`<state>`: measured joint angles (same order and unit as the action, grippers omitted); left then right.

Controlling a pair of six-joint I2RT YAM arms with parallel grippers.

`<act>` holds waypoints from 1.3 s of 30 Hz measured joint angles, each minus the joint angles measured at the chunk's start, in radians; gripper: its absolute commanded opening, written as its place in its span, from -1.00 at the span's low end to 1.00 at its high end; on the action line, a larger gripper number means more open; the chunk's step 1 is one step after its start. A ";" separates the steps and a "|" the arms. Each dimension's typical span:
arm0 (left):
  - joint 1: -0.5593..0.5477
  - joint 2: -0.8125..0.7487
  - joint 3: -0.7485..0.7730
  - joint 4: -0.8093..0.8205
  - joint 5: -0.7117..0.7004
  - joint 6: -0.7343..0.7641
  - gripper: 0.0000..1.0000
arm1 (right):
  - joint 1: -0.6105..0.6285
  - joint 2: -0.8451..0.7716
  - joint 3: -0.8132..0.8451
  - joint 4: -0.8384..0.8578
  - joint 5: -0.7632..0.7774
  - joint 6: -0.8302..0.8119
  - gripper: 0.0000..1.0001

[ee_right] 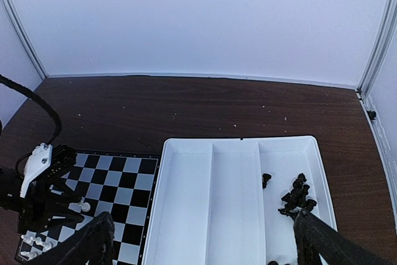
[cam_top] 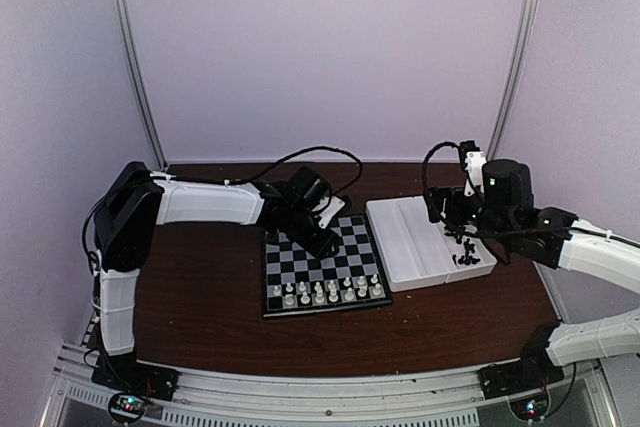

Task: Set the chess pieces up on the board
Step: Pick up the chess piece from the chessboard.

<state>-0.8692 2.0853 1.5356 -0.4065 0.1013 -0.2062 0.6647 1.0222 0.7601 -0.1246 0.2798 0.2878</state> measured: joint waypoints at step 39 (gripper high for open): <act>0.014 0.002 0.029 -0.030 0.010 -0.001 -0.13 | -0.014 0.001 0.000 0.000 -0.002 0.000 1.00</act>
<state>-0.8551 2.0869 1.5650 -0.4366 0.1108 -0.2070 0.6510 1.0233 0.7601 -0.1246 0.2775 0.2878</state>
